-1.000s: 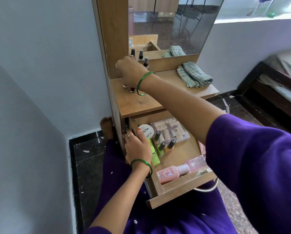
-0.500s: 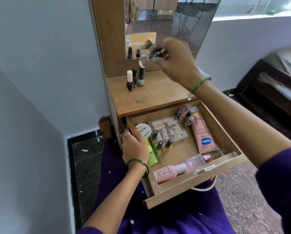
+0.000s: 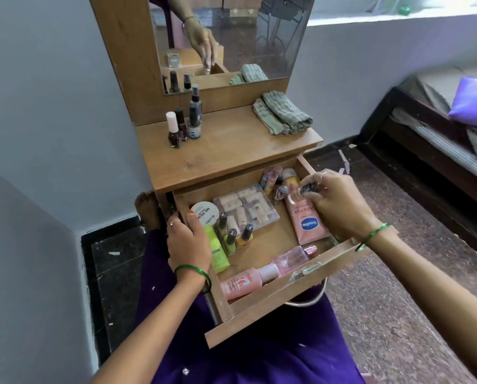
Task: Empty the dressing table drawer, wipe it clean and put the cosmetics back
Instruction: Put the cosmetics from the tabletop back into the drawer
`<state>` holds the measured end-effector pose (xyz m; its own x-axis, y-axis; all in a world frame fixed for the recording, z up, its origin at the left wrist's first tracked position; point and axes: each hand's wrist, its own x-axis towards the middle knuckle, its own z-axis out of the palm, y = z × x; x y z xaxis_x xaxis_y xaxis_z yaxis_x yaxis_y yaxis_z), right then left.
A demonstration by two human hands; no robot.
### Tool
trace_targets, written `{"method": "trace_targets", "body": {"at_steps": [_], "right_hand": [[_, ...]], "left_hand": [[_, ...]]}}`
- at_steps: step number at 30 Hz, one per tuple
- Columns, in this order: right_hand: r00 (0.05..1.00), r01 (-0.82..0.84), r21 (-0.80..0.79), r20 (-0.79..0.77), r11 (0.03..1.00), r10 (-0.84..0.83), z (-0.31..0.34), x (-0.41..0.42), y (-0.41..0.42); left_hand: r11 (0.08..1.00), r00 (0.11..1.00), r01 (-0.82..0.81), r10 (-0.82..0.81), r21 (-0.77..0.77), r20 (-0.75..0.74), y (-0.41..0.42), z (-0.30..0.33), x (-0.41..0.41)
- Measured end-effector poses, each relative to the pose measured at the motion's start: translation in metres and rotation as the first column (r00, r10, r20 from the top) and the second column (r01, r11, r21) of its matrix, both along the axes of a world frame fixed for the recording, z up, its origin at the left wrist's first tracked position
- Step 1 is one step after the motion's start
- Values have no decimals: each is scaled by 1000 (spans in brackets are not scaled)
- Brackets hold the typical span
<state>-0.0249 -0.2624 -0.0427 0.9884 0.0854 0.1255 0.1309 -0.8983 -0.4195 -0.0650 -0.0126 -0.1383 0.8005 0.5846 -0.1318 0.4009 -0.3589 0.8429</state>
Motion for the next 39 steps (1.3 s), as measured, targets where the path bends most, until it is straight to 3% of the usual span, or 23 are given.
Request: {"method": "trace_targets", "body": {"at_steps": [14,27,39], "right_hand": [[995,-27,-80,-101,996,19,-33,13,16],[991,47,74,-127,996,-37,-48,20,26],[974,92,51,-210,994,-79,-54,23,29]], "left_hand": [[1000,1000,6,-7,-8,-18,-1,8,-1],[1000,1000,0,0,-6,-26,-1,11,-1],[1000,999,-3,3,-3,-36,-1,10,-1]]}}
